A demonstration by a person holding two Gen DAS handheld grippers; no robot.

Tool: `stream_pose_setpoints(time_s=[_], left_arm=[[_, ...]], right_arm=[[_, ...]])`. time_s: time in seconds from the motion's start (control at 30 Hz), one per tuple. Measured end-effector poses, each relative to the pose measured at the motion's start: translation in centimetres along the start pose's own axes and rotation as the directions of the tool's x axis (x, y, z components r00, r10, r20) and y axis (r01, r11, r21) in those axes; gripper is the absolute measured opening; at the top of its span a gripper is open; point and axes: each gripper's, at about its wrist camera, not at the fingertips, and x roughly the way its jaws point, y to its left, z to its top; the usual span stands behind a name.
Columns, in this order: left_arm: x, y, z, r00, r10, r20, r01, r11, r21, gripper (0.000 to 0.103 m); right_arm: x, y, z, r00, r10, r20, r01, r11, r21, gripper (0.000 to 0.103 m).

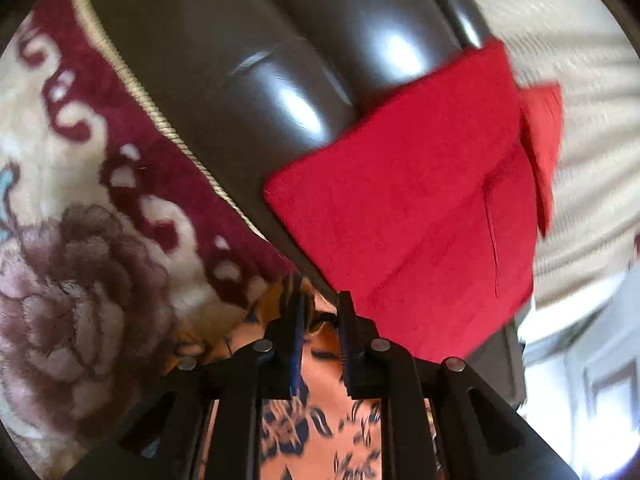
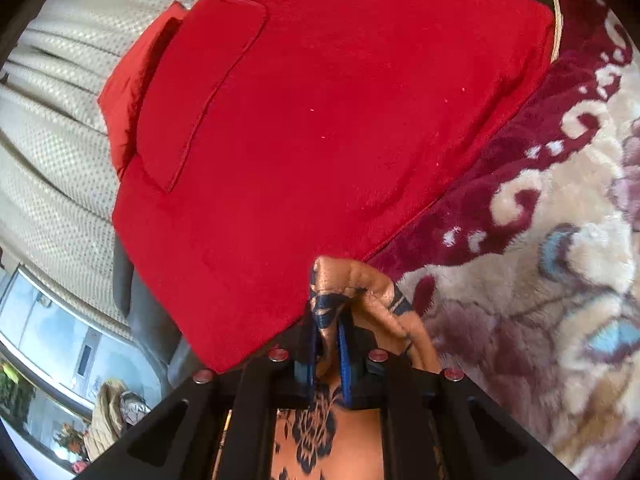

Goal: Fold small clothes

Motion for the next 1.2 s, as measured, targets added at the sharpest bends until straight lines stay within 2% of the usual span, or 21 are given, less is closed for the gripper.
stream_pose_setpoints(time_s=[0.1,0.13,0.17,0.23,0.3,0.33,0.43,0.47,0.53,0.6,0.7,0.77,0.83,0.9,0.93,0.97,1.07,1.1,1.13,1.17,1.2], left_arm=[[0.2,0.8,0.6,0.998,0.055,0.014,-0.055,0.998,-0.001,0.018],[-0.1,0.7,0.7,0.998,0.06,0.027,-0.061,0.998,0.003,0.02],[-0.5,0.6,0.8,0.997,0.063,0.037,-0.063,0.998,0.008,0.024],[-1.3,-0.5,0.7,0.995,0.083,0.064,-0.085,0.995,0.043,0.03],[-1.9,-1.6,0.3,0.992,0.106,0.065,-0.111,0.99,0.084,0.035],[-2.0,-2.4,-0.1,0.99,0.129,0.057,-0.135,0.984,0.118,0.035],[-2.5,-4.7,-1.9,0.979,0.202,0.037,-0.205,0.952,0.228,0.039],[-2.8,-5.2,-2.5,0.976,0.213,0.033,-0.215,0.943,0.253,0.043],[-3.5,-6.3,-4.4,0.968,0.25,0.024,-0.243,0.911,0.332,0.05],[-4.3,-7.3,-6.9,0.953,0.302,0.03,-0.287,0.865,0.412,0.062],[-5.0,-7.6,-10.2,0.928,0.371,0.034,-0.34,0.805,0.487,0.065],[-5.1,-7.0,-11.8,0.911,0.411,0.015,-0.364,0.788,0.497,0.065],[-5.6,-6.4,-13.5,0.906,0.424,-0.006,-0.364,0.786,0.5,0.065],[-6.3,-6.2,-15.6,0.888,0.459,0.03,-0.402,0.743,0.536,0.066],[-6.4,-6.5,-16.4,0.879,0.474,0.055,-0.42,0.711,0.564,0.067],[-6.5,-6.7,-17.4,0.865,0.495,0.09,-0.442,0.662,0.605,0.072],[-5.8,-6.3,-19.4,0.826,0.55,0.122,-0.477,0.568,0.67,0.084],[-5.6,-6.0,-20.2,0.803,0.579,0.14,-0.498,0.523,0.692,0.085],[-5.6,-5.8,-20.8,0.79,0.591,0.163,-0.511,0.488,0.708,0.085],[-5.7,-5.6,-20.9,0.79,0.589,0.172,-0.513,0.481,0.711,0.086],[-6.0,-5.4,-21.0,0.794,0.585,0.168,-0.51,0.49,0.707,0.087]], right_arm=[[1.1,-1.1,0.5,0.999,0.035,-0.024,-0.033,0.997,0.076,0.02],[1.3,-1.5,0.7,0.999,0.044,-0.025,-0.042,0.994,0.104,0.031],[1.2,-1.7,0.8,0.998,0.054,-0.012,-0.052,0.992,0.112,0.059],[0.4,-2.0,1.0,0.997,0.063,0.039,-0.068,0.99,0.125,0.095],[-1.2,-2.1,1.0,0.989,0.076,0.125,-0.093,0.986,0.14,0.095],[-1.7,-2.0,1.0,0.987,0.085,0.139,-0.103,0.986,0.133,0.095],[-2.9,-1.2,0.8,0.987,0.088,0.133,-0.101,0.99,0.094,0.094],[-3.2,-0.8,0.6,0.989,0.083,0.125,-0.092,0.993,0.074,0.094],[-3.6,0.5,-0.4,0.994,0.052,0.091,-0.054,0.998,0.014,0.094],[-4.0,1.9,-1.5,0.998,0.037,0.042,-0.034,0.997,-0.067,0.092],[-4.3,4.5,-4.9,0.999,0.007,-0.049,-0.017,0.978,-0.207,0.083],[-4.3,5.8,-6.8,0.996,-0.007,-0.094,-0.018,0.965,-0.26,0.079],[-4.4,6.9,-8.8,0.992,-0.019,-0.127,-0.02,0.954,-0.3,0.078],[-4.7,7.4,-10.1,0.989,-0.024,-0.147,-0.024,0.949,-0.316,0.078],[-5.0,7.3,-10.8,0.988,-0.022,-0.154,-0.028,0.949,-0.315,0.078],[-5.2,7.1,-11.7,0.985,-0.024,-0.171,-0.03,0.952,-0.306,0.078],[-4.6,6.0,-13.9,0.968,-0.071,-0.243,0.004,0.963,-0.268,0.077],[-4.2,5.2,-14.5,0.956,-0.1,-0.278,0.029,0.968,-0.249,0.076],[-3.9,4.2,-15.3,0.943,-0.127,-0.306,0.056,0.971,-0.231,0.069],[-4.0,3.8,-15.7,0.942,-0.138,-0.305,0.065,0.969,-0.237,0.057],[-4.4,3.8,-16.2,0.945,-0.163,-0.283,0.084,0.959,-0.27,0.052]])
